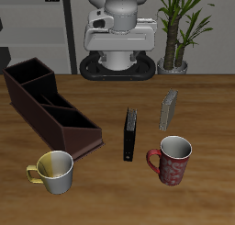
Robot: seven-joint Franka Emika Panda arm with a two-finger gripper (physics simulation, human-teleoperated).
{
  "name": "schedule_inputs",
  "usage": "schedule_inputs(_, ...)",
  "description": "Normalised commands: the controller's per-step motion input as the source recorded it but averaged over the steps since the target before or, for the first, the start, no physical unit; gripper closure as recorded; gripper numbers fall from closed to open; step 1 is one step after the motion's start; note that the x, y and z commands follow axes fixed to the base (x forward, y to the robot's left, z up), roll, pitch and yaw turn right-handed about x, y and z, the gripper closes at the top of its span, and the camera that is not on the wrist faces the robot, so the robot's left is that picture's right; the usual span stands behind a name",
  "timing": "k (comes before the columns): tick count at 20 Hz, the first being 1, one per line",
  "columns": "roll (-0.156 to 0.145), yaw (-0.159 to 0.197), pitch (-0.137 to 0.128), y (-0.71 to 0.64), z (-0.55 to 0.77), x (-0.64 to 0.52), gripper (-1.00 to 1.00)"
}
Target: Place the red mug into the right desk caddy's right compartment
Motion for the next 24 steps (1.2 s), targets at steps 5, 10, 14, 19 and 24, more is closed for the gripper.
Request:
schedule_inputs(5,-0.016,0.004,0.002,0.12,0.01,0.20,-1.00)
schedule_inputs(10,-0.068,-0.020,-0.029,0.20,0.12,0.39,-1.00)
schedule_inputs(14,-0.041,-0.048,0.003,0.26,0.06,0.44,-1.00)
schedule_inputs(19,-0.036,0.003,0.006,0.31,0.01,0.39,-1.00)
schedule_inputs(24,-0.022,-0.010,-0.005,0.42,-0.04,0.48,-1.00)
